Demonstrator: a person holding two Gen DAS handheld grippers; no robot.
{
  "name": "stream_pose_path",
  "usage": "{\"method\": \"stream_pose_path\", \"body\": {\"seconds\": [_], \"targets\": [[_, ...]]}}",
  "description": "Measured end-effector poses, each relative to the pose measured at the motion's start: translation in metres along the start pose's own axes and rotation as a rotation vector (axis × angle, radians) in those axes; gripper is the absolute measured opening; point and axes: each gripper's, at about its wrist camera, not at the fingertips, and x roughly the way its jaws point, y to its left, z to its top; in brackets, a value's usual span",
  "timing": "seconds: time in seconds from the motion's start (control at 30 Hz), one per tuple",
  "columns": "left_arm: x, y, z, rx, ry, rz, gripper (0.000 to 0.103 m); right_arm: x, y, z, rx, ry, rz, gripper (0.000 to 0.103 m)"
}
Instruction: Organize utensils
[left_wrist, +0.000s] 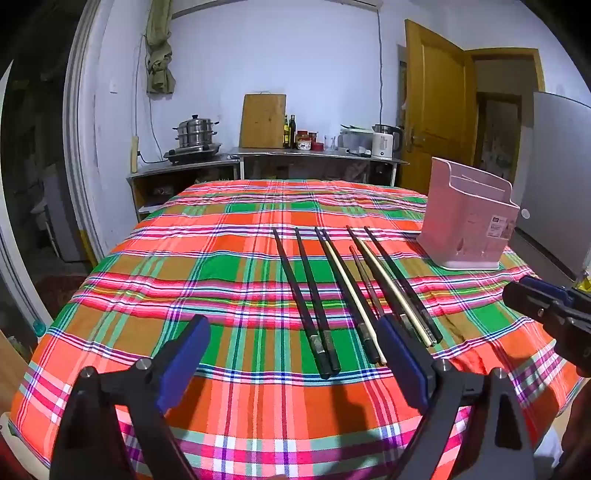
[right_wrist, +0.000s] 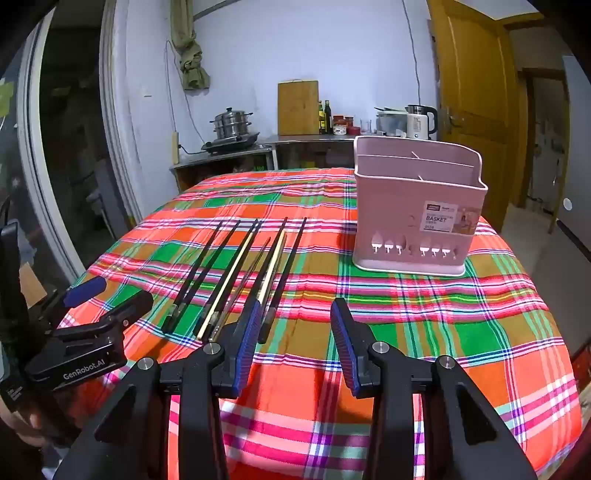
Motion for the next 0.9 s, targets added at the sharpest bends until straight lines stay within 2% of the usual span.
{"method": "stream_pose_path", "body": {"seconds": [0.1, 0.9], "targets": [[0.0022, -0.0016, 0.003, -0.001, 0.017, -0.002, 0.093, 0.0008, 0.0007, 0.0008, -0.001, -0.005, 0.001, 0.04], [-0.0002, -0.0091, -0.001, 0.023, -0.001, -0.024, 0.093, -0.0046, -0.0048, 0.0012, 0.019, -0.014, -0.016, 0.04]]}}
